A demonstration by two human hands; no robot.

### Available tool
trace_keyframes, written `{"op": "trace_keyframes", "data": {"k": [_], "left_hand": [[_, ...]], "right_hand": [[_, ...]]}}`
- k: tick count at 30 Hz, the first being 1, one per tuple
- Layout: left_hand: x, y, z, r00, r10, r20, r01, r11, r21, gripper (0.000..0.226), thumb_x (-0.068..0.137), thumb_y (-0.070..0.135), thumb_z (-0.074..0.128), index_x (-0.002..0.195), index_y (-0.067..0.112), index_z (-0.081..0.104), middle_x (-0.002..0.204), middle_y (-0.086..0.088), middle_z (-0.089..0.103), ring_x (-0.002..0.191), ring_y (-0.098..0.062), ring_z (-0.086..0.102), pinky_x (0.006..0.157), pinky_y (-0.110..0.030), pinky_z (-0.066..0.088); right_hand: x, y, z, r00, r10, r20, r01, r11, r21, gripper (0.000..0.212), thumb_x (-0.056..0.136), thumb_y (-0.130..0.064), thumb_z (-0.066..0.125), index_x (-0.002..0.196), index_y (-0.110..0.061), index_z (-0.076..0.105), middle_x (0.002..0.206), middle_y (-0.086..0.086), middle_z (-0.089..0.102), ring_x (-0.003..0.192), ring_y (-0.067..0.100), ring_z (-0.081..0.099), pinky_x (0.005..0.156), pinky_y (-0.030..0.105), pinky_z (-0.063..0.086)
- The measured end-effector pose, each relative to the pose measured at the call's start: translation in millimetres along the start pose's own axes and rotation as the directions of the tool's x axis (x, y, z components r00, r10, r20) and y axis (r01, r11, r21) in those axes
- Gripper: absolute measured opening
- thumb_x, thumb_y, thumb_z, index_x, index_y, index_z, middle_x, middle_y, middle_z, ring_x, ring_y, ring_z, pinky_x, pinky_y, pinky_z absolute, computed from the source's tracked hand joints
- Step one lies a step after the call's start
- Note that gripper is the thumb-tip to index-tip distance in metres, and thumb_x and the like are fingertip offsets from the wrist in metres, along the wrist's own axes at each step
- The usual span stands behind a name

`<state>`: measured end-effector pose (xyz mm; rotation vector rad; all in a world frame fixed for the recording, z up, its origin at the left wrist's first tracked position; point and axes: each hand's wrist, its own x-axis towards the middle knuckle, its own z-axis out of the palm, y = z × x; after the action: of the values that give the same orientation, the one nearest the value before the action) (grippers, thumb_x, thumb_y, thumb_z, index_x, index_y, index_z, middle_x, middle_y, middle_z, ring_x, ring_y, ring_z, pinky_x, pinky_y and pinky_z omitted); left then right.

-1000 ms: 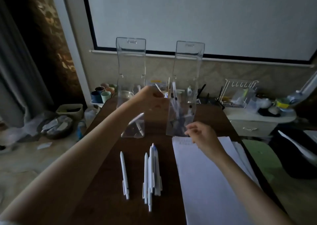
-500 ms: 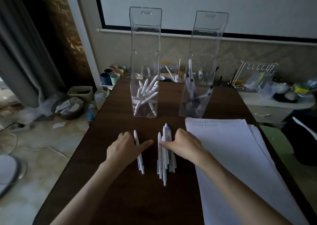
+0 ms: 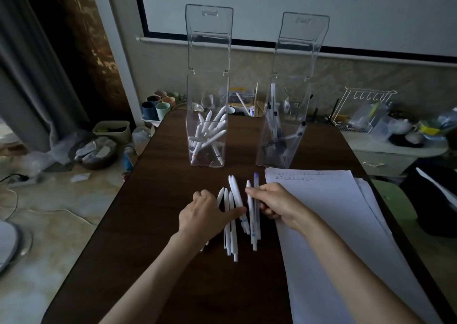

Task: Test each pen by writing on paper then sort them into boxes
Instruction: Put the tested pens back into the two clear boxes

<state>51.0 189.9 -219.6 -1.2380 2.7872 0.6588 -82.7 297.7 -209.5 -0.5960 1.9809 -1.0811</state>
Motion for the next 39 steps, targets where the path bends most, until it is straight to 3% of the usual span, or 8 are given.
{"op": "trace_keyframes", "data": {"k": [5, 9, 13, 18, 22, 27, 35, 39], "left_hand": [[3, 14, 3, 0.999, 0.007, 0.033, -0.008, 1.000, 0.005, 0.082, 0.072, 0.072, 0.056, 0.119, 0.005, 0.043, 0.116, -0.007, 0.050, 0.096, -0.019, 0.057, 0.066, -0.025, 0.043], [10, 24, 7, 0.998, 0.012, 0.055, -0.012, 1.000, 0.011, 0.073, 0.080, 0.062, 0.057, 0.122, 0.004, 0.044, 0.120, -0.009, 0.050, 0.101, -0.021, 0.056, 0.069, -0.026, 0.042], [15, 38, 9, 0.997, 0.043, 0.057, -0.041, 0.999, -0.035, 0.035, 0.090, 0.035, 0.057, 0.109, 0.006, 0.053, 0.109, -0.008, 0.058, 0.095, -0.022, 0.059, 0.068, -0.027, 0.043], [21, 42, 8, 0.984, 0.142, 0.108, -0.142, 0.990, -0.013, 0.023, 0.096, 0.025, 0.046, 0.098, 0.005, 0.055, 0.099, -0.009, 0.060, 0.093, -0.024, 0.058, 0.072, -0.030, 0.044], [23, 31, -5, 0.966, 0.188, 0.175, -0.091, 0.888, -0.450, 0.020, 0.097, 0.020, 0.043, 0.082, 0.011, 0.050, 0.072, -0.001, 0.050, 0.065, -0.013, 0.048, 0.057, -0.024, 0.040], [19, 24, -60, 0.928, 0.312, -0.206, -0.352, 0.546, -0.760, 0.019, 0.100, 0.017, 0.035, 0.084, 0.012, 0.046, 0.069, -0.001, 0.045, 0.060, -0.012, 0.045, 0.055, -0.021, 0.044], [90, 43, -154, 0.719, 0.195, -0.667, -0.657, 0.504, -0.561, 0.021, 0.101, 0.017, 0.035, 0.081, 0.017, 0.040, 0.068, 0.001, 0.041, 0.050, 0.001, 0.041, 0.049, -0.016, 0.038], [122, 49, -169, 0.615, 0.128, -0.778, -0.700, 0.543, -0.463, 0.016, 0.100, 0.024, 0.038, 0.084, 0.027, 0.042, 0.085, -0.010, 0.048, 0.071, -0.015, 0.046, 0.065, -0.035, 0.045]], "right_hand": [[-3, 2, -11, 0.979, -0.142, -0.144, 0.159, 0.980, 0.118, 0.032, 0.095, -0.033, 0.052, 0.081, -0.008, 0.067, 0.056, -0.003, 0.042, 0.043, 0.004, 0.038, 0.042, 0.014, 0.031], [-2, 1, -23, 0.966, -0.200, -0.162, 0.198, 0.980, -0.031, 0.042, 0.096, -0.033, 0.050, 0.088, 0.007, 0.062, 0.056, 0.001, 0.039, 0.046, 0.007, 0.038, 0.048, 0.019, 0.033], [-3, 5, -27, 0.968, -0.196, -0.154, 0.174, 0.974, -0.147, 0.034, 0.095, -0.033, 0.051, 0.076, -0.006, 0.057, 0.057, 0.001, 0.043, 0.045, 0.005, 0.043, 0.052, 0.021, 0.036], [-8, 10, -27, 0.974, -0.177, -0.140, 0.174, 0.984, -0.035, 0.031, 0.095, -0.033, 0.052, 0.080, -0.007, 0.057, 0.059, 0.001, 0.044, 0.046, 0.006, 0.041, 0.047, 0.018, 0.034], [-13, 4, -32, 0.969, -0.174, -0.175, 0.202, 0.967, 0.156, 0.036, 0.096, -0.030, 0.051, 0.093, 0.005, 0.061, 0.055, 0.000, 0.039, 0.043, 0.007, 0.036, 0.041, 0.016, 0.029], [-13, -20, -38, 0.958, -0.209, -0.197, 0.255, 0.934, 0.248, 0.032, 0.096, -0.029, 0.050, 0.090, -0.002, 0.065, 0.061, 0.001, 0.046, 0.051, 0.009, 0.039, 0.045, 0.016, 0.030], [-7, -50, -19, 0.930, -0.323, -0.175, 0.353, 0.917, 0.186, 0.030, 0.096, -0.025, 0.051, 0.081, -0.004, 0.065, 0.053, -0.001, 0.043, 0.044, 0.005, 0.040, 0.043, 0.014, 0.032], [-4, -50, -14, 0.931, -0.324, -0.165, 0.350, 0.922, 0.165, 0.033, 0.096, -0.027, 0.051, 0.084, 0.000, 0.066, 0.055, 0.000, 0.041, 0.047, 0.006, 0.041, 0.046, 0.015, 0.033]]}}
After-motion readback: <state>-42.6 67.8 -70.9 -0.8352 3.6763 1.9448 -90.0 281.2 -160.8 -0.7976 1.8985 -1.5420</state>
